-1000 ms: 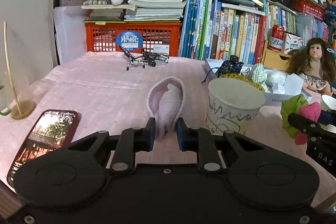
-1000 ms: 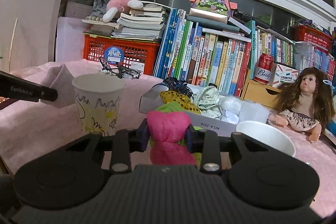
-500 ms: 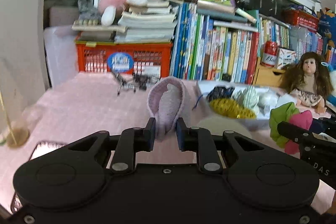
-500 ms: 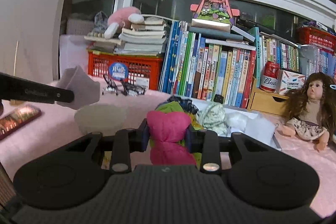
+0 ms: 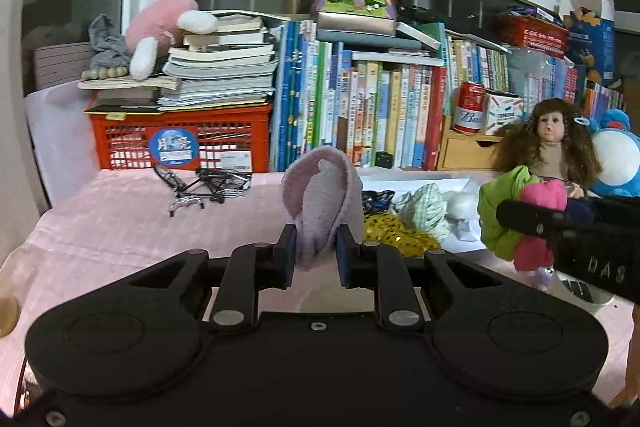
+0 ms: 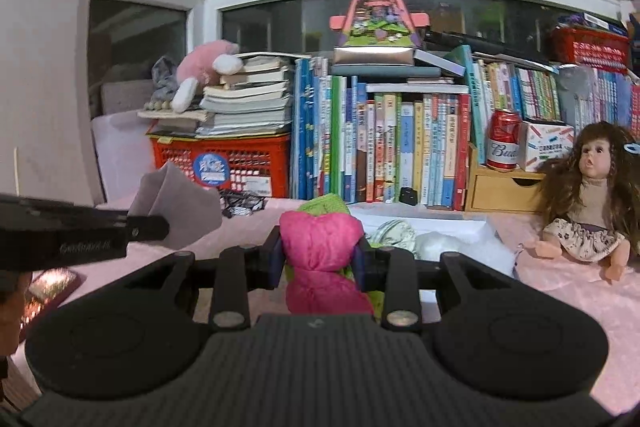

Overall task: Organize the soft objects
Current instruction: 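Carry the pink sock and the pink-green plush over the white tray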

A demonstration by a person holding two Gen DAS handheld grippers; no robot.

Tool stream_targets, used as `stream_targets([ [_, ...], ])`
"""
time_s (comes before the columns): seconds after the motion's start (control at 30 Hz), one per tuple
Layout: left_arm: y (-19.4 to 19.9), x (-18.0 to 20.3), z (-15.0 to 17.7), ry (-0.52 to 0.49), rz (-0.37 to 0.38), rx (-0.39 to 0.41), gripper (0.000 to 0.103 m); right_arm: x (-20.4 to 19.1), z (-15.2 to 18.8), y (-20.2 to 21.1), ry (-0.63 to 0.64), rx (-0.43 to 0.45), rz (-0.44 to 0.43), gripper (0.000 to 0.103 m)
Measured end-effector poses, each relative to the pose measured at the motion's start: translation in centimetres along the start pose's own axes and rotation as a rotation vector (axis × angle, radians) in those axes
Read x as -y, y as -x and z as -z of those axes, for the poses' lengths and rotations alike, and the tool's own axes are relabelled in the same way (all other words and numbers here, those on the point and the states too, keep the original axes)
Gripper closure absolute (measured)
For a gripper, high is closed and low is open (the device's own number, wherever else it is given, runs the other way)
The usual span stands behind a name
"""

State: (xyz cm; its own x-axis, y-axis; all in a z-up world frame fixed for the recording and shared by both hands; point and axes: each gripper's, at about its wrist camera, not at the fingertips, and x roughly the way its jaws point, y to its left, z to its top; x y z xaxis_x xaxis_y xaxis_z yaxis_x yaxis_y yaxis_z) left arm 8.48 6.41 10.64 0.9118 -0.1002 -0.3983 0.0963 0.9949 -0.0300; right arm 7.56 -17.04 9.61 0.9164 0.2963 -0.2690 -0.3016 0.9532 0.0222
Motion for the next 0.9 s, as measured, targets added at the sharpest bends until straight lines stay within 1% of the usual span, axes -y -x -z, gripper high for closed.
stream_targets([
  [0.27,-2.0,1.1,-2.9,-0.019,0.07,-0.059,0.084,4.0,-2.7,-0.8,-0.086,-0.026,0.037,0.065],
  [0.4,-3.4,1.7,-4.6,-0.028,0.112,-0.11,0.084,5.9,-4.0,-1.0,-0.117,-0.037,0.052,0.065],
  [0.57,-5.7,2.7,-6.4,-0.044,0.127,-0.177,0.084,8.6,-4.9,-1.9,-0.182,-0.081,0.062,0.065],
  [0.73,-8.7,3.6,-7.2,-0.042,0.144,-0.278,0.084,11.8,-5.0,-3.9,-0.302,-0.177,0.06,0.065],
  [0.9,-12.2,4.4,-7.0,-0.02,0.147,-0.389,0.084,13.3,-4.8,-5.8,-0.334,-0.239,0.05,0.065],
])
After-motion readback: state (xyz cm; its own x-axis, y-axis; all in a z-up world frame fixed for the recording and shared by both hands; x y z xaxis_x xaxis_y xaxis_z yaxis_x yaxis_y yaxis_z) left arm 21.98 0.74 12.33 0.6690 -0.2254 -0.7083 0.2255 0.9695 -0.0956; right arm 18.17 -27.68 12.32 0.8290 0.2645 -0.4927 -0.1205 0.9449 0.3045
